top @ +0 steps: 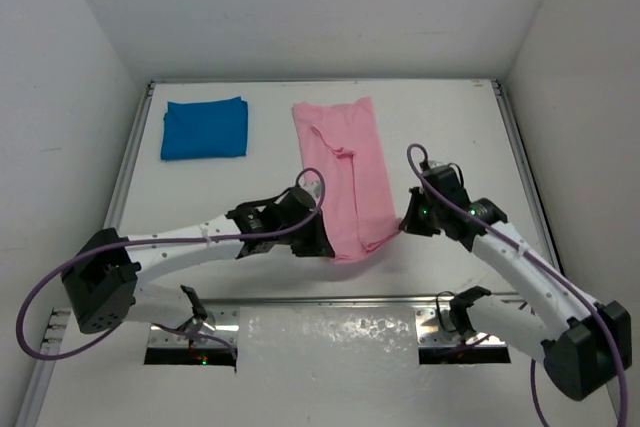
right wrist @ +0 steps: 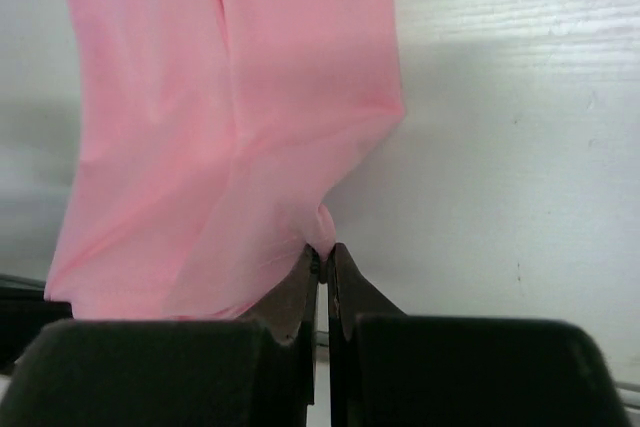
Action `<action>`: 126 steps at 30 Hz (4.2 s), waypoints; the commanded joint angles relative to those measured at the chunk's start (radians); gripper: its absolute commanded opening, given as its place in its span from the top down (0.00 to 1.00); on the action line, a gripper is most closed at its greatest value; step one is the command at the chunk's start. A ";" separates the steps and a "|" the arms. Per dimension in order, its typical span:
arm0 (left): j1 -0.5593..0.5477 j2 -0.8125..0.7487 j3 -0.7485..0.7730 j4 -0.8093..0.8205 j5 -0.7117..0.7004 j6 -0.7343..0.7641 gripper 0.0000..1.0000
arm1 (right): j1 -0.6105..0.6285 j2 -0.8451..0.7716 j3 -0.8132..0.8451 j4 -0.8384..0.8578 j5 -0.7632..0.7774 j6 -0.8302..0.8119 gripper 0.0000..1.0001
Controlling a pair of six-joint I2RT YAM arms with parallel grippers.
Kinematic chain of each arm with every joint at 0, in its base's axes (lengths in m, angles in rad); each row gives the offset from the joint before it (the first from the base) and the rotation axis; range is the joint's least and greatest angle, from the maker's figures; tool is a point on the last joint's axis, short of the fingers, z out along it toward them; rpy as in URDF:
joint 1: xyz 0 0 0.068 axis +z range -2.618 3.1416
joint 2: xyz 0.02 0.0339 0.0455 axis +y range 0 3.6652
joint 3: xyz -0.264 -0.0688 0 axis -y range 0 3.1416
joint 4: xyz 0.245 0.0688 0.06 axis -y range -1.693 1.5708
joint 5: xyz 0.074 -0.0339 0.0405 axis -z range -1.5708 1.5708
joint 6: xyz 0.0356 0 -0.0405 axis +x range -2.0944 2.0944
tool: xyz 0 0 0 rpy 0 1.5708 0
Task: Fold and stack the t-shirts
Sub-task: Fold the folded rectangular tshirt in 1/3 of the way
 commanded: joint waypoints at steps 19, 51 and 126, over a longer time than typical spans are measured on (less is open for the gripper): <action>0.419 0.283 0.383 -0.037 0.119 0.182 1.00 | -0.109 0.529 0.469 0.099 0.002 -0.147 1.00; 0.641 0.744 0.689 0.107 0.287 0.238 0.98 | -0.230 1.166 1.036 0.102 -0.153 -0.151 0.99; 0.635 0.929 0.948 0.027 0.216 0.440 1.00 | -0.257 1.206 1.005 0.199 -0.266 -0.218 0.99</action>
